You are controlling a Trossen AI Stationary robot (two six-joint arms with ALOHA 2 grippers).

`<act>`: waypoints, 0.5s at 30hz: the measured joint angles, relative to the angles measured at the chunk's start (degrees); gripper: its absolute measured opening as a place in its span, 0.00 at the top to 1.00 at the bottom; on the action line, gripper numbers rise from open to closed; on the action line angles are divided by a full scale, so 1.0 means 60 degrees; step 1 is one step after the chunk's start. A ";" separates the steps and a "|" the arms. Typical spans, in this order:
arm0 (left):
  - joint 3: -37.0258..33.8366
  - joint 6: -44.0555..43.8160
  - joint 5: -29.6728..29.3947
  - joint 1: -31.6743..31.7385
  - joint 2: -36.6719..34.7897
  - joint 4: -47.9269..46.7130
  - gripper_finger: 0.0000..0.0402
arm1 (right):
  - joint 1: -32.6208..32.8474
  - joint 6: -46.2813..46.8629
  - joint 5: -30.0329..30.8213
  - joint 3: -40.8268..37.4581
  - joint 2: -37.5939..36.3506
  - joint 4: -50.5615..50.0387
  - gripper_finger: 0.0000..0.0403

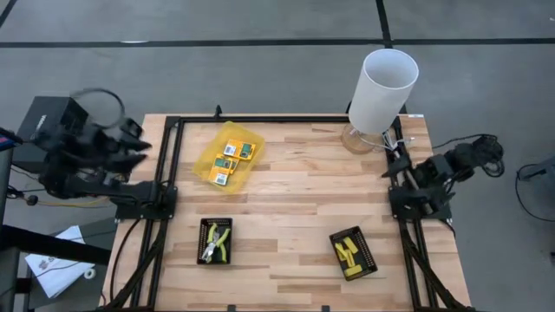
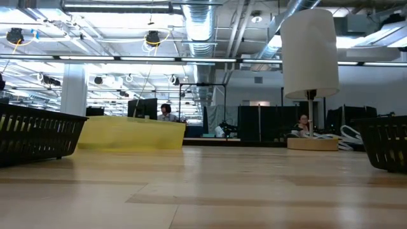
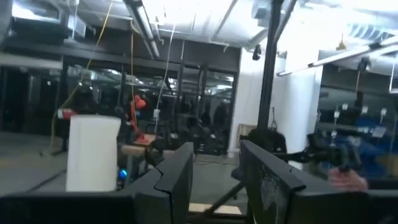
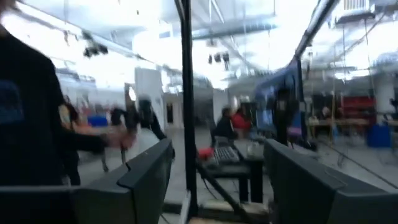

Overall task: Pick & Place School Supplies
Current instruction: Return to Home Position

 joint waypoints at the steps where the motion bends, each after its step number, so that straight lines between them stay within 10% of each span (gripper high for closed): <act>1: -0.0624 -0.0209 0.0000 0.0000 -0.0343 0.0319 0.68 | -0.0088 0.0019 -0.0243 -0.0255 -0.0481 0.0038 0.39; 8: -0.5547 -0.1249 -0.0110 0.0000 -0.2404 0.4071 0.68 | -0.0557 0.0585 -0.0456 -0.4073 -0.3495 0.2445 0.39; 15: -0.8666 -0.2602 -0.0597 -0.0024 -0.1998 0.6407 0.68 | -0.1040 0.1595 0.0457 -0.5549 -0.3121 0.3240 0.39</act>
